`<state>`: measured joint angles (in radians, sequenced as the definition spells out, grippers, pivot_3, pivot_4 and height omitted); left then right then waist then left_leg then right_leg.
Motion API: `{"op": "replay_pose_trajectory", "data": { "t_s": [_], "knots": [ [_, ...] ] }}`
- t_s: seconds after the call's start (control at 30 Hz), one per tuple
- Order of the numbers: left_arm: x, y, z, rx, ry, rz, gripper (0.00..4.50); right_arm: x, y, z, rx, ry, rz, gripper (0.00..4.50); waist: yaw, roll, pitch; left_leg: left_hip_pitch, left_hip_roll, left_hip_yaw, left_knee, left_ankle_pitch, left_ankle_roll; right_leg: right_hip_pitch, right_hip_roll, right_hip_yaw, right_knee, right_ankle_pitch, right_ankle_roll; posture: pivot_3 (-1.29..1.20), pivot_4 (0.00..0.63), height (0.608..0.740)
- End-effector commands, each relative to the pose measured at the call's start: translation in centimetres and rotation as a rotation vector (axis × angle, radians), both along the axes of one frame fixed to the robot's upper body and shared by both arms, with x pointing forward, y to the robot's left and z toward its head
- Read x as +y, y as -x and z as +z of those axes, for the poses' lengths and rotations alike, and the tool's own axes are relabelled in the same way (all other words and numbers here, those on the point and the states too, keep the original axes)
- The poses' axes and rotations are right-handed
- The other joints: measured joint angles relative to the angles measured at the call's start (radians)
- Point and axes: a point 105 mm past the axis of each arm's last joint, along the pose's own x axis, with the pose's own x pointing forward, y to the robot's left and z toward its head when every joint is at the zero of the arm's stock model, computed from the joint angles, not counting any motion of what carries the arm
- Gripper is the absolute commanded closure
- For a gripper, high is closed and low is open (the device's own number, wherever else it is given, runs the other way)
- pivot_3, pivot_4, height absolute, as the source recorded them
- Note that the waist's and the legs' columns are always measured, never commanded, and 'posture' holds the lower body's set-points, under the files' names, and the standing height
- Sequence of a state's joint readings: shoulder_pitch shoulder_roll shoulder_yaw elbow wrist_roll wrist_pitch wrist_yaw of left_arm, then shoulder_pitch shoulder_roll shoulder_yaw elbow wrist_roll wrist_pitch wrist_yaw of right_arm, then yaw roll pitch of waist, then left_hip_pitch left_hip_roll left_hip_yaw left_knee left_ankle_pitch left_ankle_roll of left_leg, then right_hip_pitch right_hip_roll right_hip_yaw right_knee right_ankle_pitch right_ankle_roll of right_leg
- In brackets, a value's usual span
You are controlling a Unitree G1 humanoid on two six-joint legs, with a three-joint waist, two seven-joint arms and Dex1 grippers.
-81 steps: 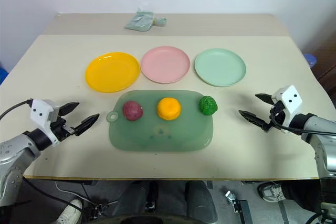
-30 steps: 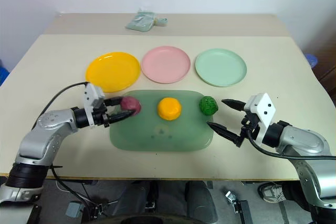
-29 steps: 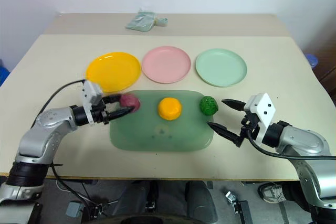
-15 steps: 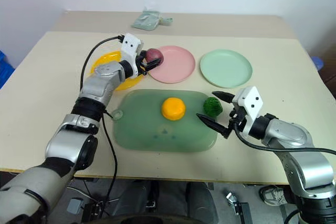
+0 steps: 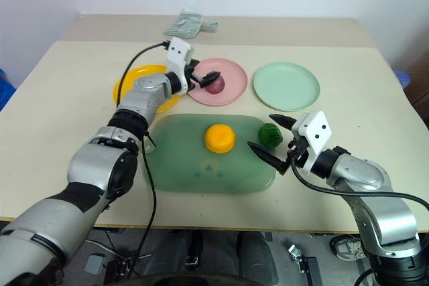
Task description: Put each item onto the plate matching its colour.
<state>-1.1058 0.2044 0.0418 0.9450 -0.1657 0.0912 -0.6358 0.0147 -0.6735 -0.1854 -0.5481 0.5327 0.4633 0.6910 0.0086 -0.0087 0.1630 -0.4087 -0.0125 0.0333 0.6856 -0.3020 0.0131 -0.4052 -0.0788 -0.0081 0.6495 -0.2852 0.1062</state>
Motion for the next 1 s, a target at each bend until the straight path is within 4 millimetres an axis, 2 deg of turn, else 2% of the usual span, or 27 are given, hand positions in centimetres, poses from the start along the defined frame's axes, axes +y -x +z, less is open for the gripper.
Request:
{"op": "replay_pose_trajectory", "data": {
  "t_s": [0.03, 0.07, 0.13, 0.17, 0.2, 0.27, 0.37, 0.6, 0.7, 0.8, 0.83, 0.87, 0.97, 1.0],
  "knots": [
    [0.4, 2.9, 3.2, -0.131, 0.070, -0.165, 0.04, 0.1, 0.3, 1.4, -0.065, 0.002, 0.010, 0.00, -0.001, 0.000, 0.000, 0.000, 0.000, 0.000, 0.000, 0.000, 0.000, 0.000, 0.000, 0.000, 0.000, 0.000, 0.000, 0.00, 0.150, 0.740],
    [0.4, 3.6, 3.3, -0.135, 0.069, -0.197, 0.04, 0.0, 0.3, 1.4, -0.065, 0.003, 0.010, 0.00, 0.000, 0.000, 0.000, 0.000, 0.000, 0.000, 0.000, 0.000, -0.001, 0.000, 0.000, 0.000, 0.000, 0.000, 0.000, 0.00, 0.150, 0.740],
    [0.2, 8.3, 0.8, -0.084, -0.039, -0.423, 0.04, -0.1, 0.3, 1.4, -0.056, 0.011, 0.021, 0.00, -0.001, 0.001, -0.001, 0.000, 0.000, 0.000, 0.000, 0.000, -0.001, 0.000, -0.001, 0.001, 0.000, 0.000, 0.000, 0.00, 0.150, 0.740],
    [0.1, 10.0, -0.1, -0.059, -0.078, -0.495, 0.04, -0.1, 0.4, 1.4, -0.050, 0.014, 0.027, 0.00, -0.002, 0.002, -0.001, 0.000, 0.000, 0.000, 0.000, 0.000, -0.001, 0.000, -0.001, 0.002, 0.000, 0.000, 0.000, 0.00, 0.150, 0.740],
    [0.0, 11.2, -1.0, -0.034, -0.113, -0.545, 0.04, -0.1, 0.5, 1.3, -0.039, 0.020, 0.042, 0.00, -0.003, 0.002, -0.001, 0.001, 0.000, 0.000, 0.000, 0.000, -0.001, 0.001, -0.001, 0.002, 0.000, 0.000, 0.000, 0.00, 0.150, 0.740],
    [-0.2, 12.3, -2.4, -0.008, -0.179, -0.582, 0.04, 0.2, 1.2, 1.0, -0.008, 0.040, 0.090, 0.00, 0.009, 0.001, -0.001, 0.001, 0.001, 0.000, 0.000, 0.000, -0.001, 0.001, -0.002, 0.002, 0.000, 0.000, 0.000, 0.00, 0.150, 0.740],
    [-1.0, 13.1, -3.7, 0.003, -0.246, -0.622, 0.04, 0.8, 2.1, 0.6, 0.024, 0.059, 0.148, 0.00, 0.020, 0.001, -0.001, 0.001, 0.000, -0.003, 0.002, -0.002, 0.004, 0.004, -0.002, 0.002, 0.000, 0.000, 0.000, 0.00, 0.150, 0.740],
    [-3.5, 14.2, -5.5, 0.014, -0.330, -0.721, 0.04, 0.9, 2.0, 0.4, 0.019, 0.065, 0.139, 0.00, 0.016, 0.001, -0.001, 0.002, 0.000, -0.003, 0.002, -0.003, 0.005, 0.005, 0.000, 0.002, 0.000, 0.000, 0.000, 0.00, 0.150, 0.740],
    [-3.9, 13.5, -6.6, 0.003, -0.407, -0.694, 0.04, 1.0, 2.1, 0.4, 0.016, 0.063, 0.132, 0.00, 0.017, 0.001, -0.001, 0.002, 0.000, -0.003, 0.002, -0.003, 0.005, 0.005, 0.000, 0.002, 0.000, 0.000, 0.000, 0.00, 0.150, 0.740],
    [-4.1, 13.0, -6.6, -0.009, -0.403, -0.670, 0.04, 1.0, 2.2, 0.4, 0.014, 0.063, 0.127, 0.00, 0.016, 0.001, -0.001, 0.002, 0.000, -0.003, 0.002, -0.003, 0.005, 0.005, 0.000, 0.002, 0.000, 0.000, 0.000, 0.00, 0.150, 0.740],
    [-4.1, 13.0, -6.6, -0.011, -0.397, -0.669, 0.56, 1.0, 2.2, 0.4, 0.014, 0.063, 0.126, 0.00, 0.014, 0.001, -0.001, 0.002, 0.000, -0.003, 0.002, -0.003, 0.005, 0.005, 0.000, 0.002, 0.000, 0.000, 0.000, 0.00, 0.150, 0.740],
    [-4.1, 12.9, -6.6, -0.008, -0.391, -0.668, 0.87, 1.0, 2.2, 0.4, 0.014, 0.063, 0.125, 0.00, 0.014, 0.001, -0.001, 0.002, 0.000, -0.003, 0.002, -0.003, 0.005, 0.005, 0.000, 0.002, 0.000, 0.000, 0.000, 0.00, 0.150, 0.740],
    [-4.0, 13.0, -6.3, -0.007, -0.371, -0.666, 2.18, 0.9, 2.1, 0.4, 0.010, 0.064, 0.118, 0.00, 0.011, 0.001, -0.001, 0.003, 0.000, -0.003, 0.002, -0.003, 0.005, 0.006, 0.000, 0.002, 0.000, 0.000, 0.000, 0.00, 0.150, 0.740],
    [-3.7, 12.9, -5.7, -0.010, -0.332, -0.653, 2.18, 0.9, 2.0, 0.4, 0.007, 0.064, 0.114, 0.00, 0.008, 0.001, -0.001, 0.003, 0.000, -0.003, 0.002, -0.003, 0.005, 0.006, 0.000, 0.002, 0.000, 0.000, 0.000, 0.00, 0.150, 0.740]
  ]
}}
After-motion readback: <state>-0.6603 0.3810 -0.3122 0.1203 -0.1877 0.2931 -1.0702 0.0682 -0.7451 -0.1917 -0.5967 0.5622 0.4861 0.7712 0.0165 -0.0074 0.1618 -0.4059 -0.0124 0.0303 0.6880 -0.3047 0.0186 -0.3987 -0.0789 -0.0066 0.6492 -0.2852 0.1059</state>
